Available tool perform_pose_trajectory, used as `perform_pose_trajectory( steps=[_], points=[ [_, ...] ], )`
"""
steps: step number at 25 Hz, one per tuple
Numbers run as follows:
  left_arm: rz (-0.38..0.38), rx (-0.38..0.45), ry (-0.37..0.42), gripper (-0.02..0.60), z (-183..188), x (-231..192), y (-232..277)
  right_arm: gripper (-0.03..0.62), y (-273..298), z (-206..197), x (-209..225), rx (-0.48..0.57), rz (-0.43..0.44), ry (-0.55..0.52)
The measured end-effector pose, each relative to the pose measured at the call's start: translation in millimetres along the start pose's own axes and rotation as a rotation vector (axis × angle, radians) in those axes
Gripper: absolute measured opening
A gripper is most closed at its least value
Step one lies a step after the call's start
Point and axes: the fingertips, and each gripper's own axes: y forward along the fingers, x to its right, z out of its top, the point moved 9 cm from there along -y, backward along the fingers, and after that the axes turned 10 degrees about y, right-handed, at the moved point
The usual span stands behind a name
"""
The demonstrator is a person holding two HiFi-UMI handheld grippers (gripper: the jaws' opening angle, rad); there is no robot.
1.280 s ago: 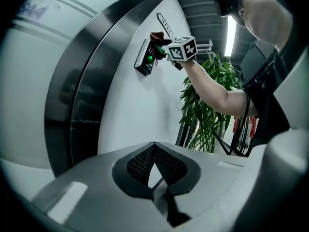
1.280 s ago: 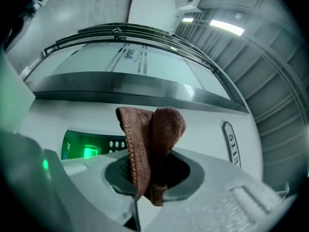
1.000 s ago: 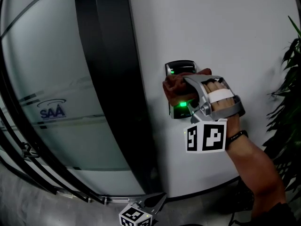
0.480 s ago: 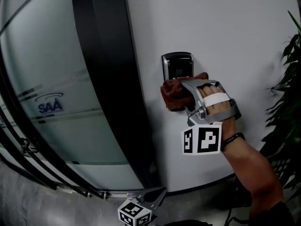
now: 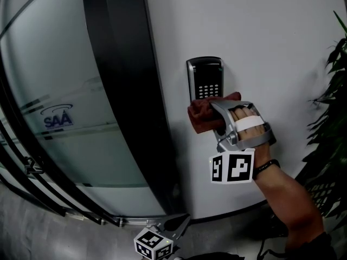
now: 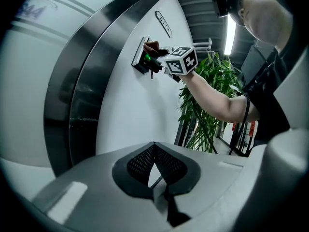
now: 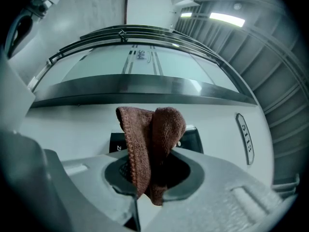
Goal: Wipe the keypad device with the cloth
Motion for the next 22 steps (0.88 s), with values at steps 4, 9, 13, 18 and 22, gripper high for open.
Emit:
perform_pose_trajectory(
  steps=[4, 9, 13, 18, 22],
  points=[
    [-0.006, 0.006, -0.009, 0.017, -3, 1, 3, 0.055, -1, -2, -8, -0.016, 0.023, -0.009],
    [-0.017, 0.002, -0.018, 0.017, -3, 3, 3, 0.055, -2, -4, -19, -0.021, 0.036, -0.02],
    [-0.019, 0.002, -0.021, 0.017, -2, 4, 2, 0.055, -3, -5, -24, -0.026, 0.048, -0.013],
    [-0.016, 0.0, -0.021, 0.017, -2, 4, 1, 0.055, -6, -7, -28, -0.026, 0.056, 0.002],
    [-0.021, 0.001, -0.02, 0.017, -2, 6, 1, 0.055, -9, -7, -34, -0.03, 0.076, 0.01]
  ],
)
